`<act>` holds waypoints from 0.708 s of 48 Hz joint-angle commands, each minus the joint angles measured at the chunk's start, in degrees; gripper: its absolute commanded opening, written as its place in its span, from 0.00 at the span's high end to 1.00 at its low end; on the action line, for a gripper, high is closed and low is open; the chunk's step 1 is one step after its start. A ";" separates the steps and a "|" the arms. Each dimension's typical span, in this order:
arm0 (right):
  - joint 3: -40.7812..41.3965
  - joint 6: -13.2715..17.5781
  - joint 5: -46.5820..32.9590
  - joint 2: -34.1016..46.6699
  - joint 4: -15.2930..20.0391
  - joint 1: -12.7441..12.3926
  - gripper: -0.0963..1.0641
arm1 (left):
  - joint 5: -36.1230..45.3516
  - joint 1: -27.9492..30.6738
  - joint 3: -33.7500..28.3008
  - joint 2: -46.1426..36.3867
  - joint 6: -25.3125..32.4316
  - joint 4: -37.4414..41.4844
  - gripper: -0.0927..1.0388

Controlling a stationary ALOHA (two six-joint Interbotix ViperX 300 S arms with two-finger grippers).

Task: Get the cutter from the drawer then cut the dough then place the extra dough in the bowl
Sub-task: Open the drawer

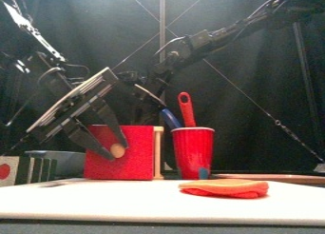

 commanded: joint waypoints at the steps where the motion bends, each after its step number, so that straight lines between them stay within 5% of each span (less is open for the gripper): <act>1: -0.09 0.18 0.35 -0.44 0.18 0.18 0.88 | -0.09 -1.76 -1.76 -0.44 0.09 0.09 0.39; 24: -0.18 0.18 1.05 -0.35 0.18 0.53 0.88 | -0.97 -1.85 -1.93 0.26 0.26 0.44 0.35; 34: -0.26 0.18 1.05 -0.35 0.18 0.79 0.88 | -0.97 -1.85 -1.76 0.26 0.26 1.49 0.23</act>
